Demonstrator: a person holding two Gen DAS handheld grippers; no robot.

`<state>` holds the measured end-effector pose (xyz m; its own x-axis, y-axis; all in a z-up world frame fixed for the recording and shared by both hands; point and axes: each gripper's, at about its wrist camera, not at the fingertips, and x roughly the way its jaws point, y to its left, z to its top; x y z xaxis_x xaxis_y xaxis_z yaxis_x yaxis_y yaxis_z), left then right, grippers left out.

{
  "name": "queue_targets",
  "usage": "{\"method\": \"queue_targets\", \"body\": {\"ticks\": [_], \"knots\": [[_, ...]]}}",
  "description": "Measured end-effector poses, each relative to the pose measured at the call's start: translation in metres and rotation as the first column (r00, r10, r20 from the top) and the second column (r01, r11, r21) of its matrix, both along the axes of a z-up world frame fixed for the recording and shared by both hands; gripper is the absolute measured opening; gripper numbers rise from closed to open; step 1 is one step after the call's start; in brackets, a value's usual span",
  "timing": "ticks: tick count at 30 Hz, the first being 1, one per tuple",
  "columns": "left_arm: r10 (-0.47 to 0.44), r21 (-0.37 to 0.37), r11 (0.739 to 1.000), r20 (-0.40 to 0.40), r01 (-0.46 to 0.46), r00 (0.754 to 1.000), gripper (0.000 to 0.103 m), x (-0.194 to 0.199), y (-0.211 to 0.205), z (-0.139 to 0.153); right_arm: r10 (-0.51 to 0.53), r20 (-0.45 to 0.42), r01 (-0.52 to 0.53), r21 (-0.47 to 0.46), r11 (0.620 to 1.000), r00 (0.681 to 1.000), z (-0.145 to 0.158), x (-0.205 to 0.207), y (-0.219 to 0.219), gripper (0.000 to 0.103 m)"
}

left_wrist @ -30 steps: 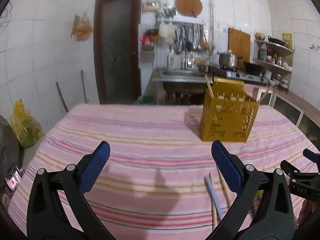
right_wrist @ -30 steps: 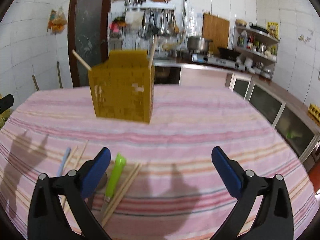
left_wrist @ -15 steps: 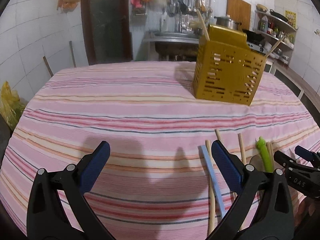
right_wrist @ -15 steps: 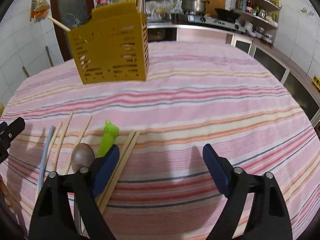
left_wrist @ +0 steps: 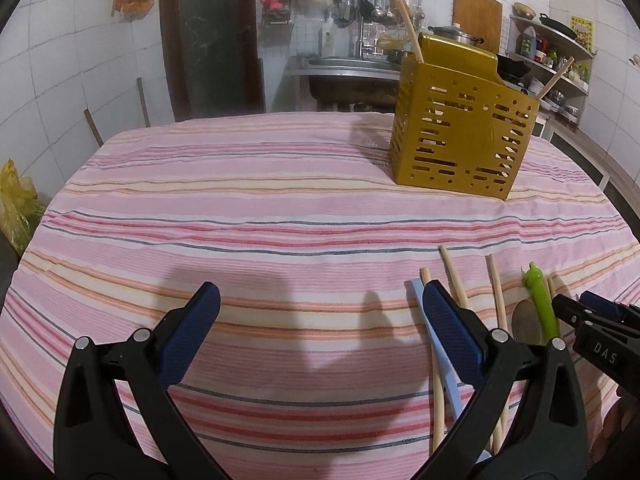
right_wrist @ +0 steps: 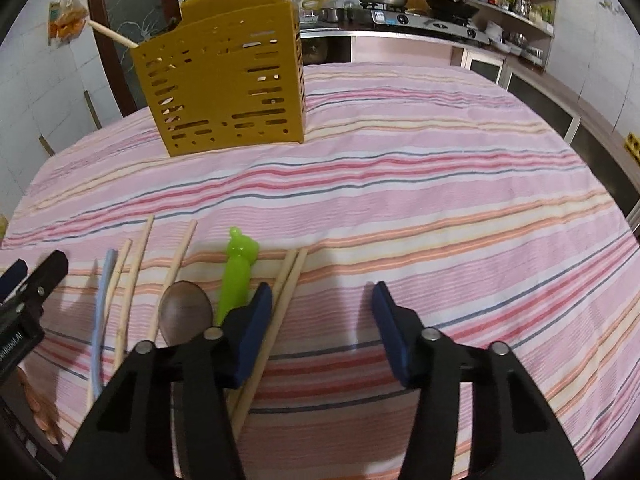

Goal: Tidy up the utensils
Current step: 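Close the right tool on a wooden chopstick while the left tool approaches the blue spatula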

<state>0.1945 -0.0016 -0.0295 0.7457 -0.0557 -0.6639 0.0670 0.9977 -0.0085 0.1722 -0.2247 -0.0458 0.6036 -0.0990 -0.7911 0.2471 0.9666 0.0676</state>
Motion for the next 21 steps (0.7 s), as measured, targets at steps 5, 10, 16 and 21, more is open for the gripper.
{"method": "queue_targets", "body": {"ticks": [5, 10, 16, 21], "knots": [[-0.012, 0.002, 1.000, -0.002, 0.012, 1.000, 0.098, 0.001, -0.005, -0.001, -0.006, -0.016, 0.007, 0.025, 1.000, 1.000, -0.002, 0.009, 0.005, 0.043], [-0.020, 0.006, 1.000, 0.009, 0.020, 1.000, 0.098, -0.002, -0.005, 0.000, -0.015, -0.024, 0.015, -0.001, 1.000, 1.000, -0.005, 0.018, 0.011, 0.030], [-0.015, -0.009, 1.000, -0.005, 0.015, 1.000, 0.098, -0.002, -0.001, -0.002, 0.011, -0.010, -0.011, 0.049, 0.999, 1.000, -0.005, 0.020, 0.004, 0.015], [-0.015, -0.009, 1.000, -0.016, 0.015, 1.000, 0.098, -0.002, -0.002, -0.003, 0.064, -0.010, -0.063, 0.040, 0.997, 0.998, 0.001, 0.023, -0.006, 0.011]]}}
